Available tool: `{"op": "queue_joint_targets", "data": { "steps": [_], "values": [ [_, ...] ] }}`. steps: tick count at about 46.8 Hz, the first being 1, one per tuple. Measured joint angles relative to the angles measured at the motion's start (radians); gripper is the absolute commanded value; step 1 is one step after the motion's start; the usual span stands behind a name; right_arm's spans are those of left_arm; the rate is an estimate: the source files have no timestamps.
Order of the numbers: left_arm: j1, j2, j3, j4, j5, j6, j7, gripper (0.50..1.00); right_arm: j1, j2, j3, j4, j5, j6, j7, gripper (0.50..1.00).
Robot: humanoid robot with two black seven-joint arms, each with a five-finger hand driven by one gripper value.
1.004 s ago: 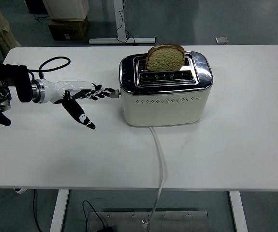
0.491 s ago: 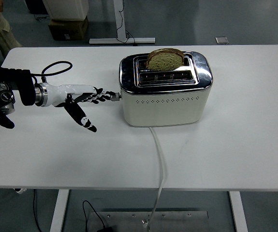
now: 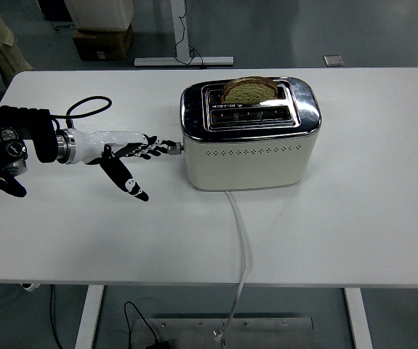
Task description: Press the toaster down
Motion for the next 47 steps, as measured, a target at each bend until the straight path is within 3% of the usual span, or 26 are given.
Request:
{"op": "queue_joint_targets", "data": {
  "steps": [47],
  "values": [
    [0.044,-0.028,0.0,0.028,0.0,0.02,0.0,1.0,0.0,0.0,0.0,0.0,0.0,0.0,0.0,0.998]
  ]
}}
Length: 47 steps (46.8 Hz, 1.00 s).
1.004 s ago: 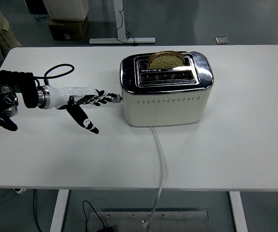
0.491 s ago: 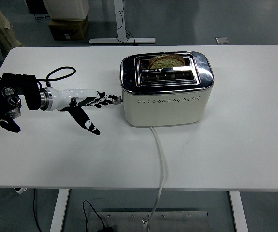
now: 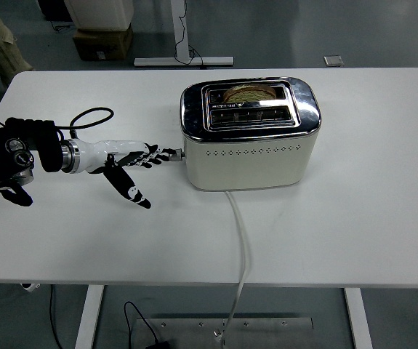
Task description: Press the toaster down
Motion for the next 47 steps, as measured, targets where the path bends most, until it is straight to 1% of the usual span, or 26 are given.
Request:
{"op": "queue_joint_targets", "data": {
  "steps": [14,27,36,40,47],
  "values": [
    [0.026,0.004,0.001,0.0,0.0,0.005,-0.001,1.0,0.0,0.0,0.0,0.0,0.0,0.0,0.0,0.998],
    [0.023,0.026,0.001,-0.005,0.003,0.005,0.0,1.0,0.0,0.0,0.0,0.0,0.0,0.0,0.0,0.998],
    [0.023,0.06,0.0,-0.019,0.0,0.005,-0.001,1.0,0.0,0.0,0.0,0.0,0.0,0.0,0.0,0.998],
    [0.022,0.089,0.0,-0.034,-0.007,0.005,-0.001,1.0,0.0,0.0,0.0,0.0,0.0,0.0,0.0,0.998],
    [0.019,0.165,-0.002,-0.1,-0.016,0.002,-0.003,1.0,0.002,0.0,0.0,0.0,0.0,0.0,0.0,0.998]
  ]
}}
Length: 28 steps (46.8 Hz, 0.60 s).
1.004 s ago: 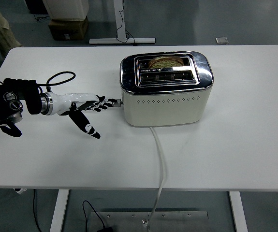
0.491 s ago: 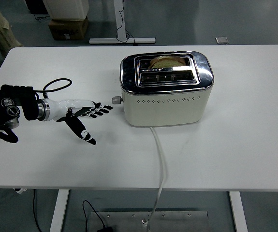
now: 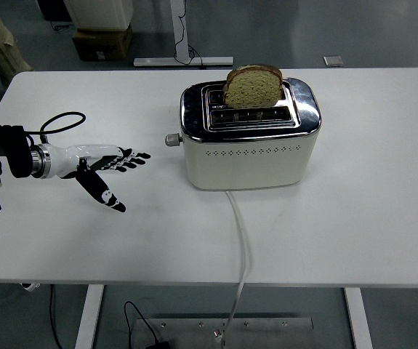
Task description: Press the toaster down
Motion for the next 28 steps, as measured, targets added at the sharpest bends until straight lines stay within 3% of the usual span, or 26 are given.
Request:
{"op": "queue_joint_targets", "data": {
  "steps": [14,22,28],
  "values": [
    [-0.124,0.104,-0.013,-0.055,-0.129,-0.045,-0.008,1.0,0.002,0.0,-0.002,0.0,0.0,0.0,0.0,0.998],
    [-0.205,0.096,-0.019,-0.047,-0.197,-0.052,-0.012,1.0,0.004,0.0,-0.003,0.0,0.0,0.0,0.0,0.998],
    [-0.216,0.061,-0.076,-0.027,-0.261,-0.046,-0.045,1.0,0.006,0.0,-0.004,0.001,0.0,0.0,0.0,0.998]
  ]
}}
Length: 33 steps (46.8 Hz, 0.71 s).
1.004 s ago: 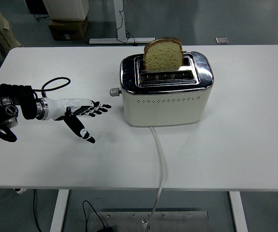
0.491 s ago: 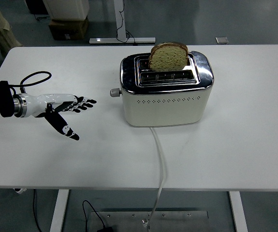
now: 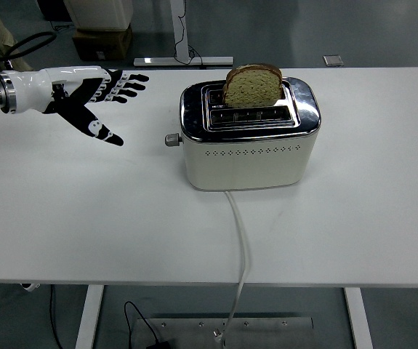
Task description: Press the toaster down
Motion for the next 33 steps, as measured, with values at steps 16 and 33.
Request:
{"op": "queue_joint_targets", "data": {
  "steps": [16,33],
  "values": [
    [0.002,-0.181,-0.192,0.266,-0.125,0.025,-0.042,1.0,0.0,0.0,-0.002,0.0,0.0,0.0,0.0,0.998],
    [0.023,-0.261,-0.255,0.404,-0.276,0.075,-0.133,1.0,0.0,0.0,-0.001,0.001,0.0,0.0,0.002,0.998]
  ]
}}
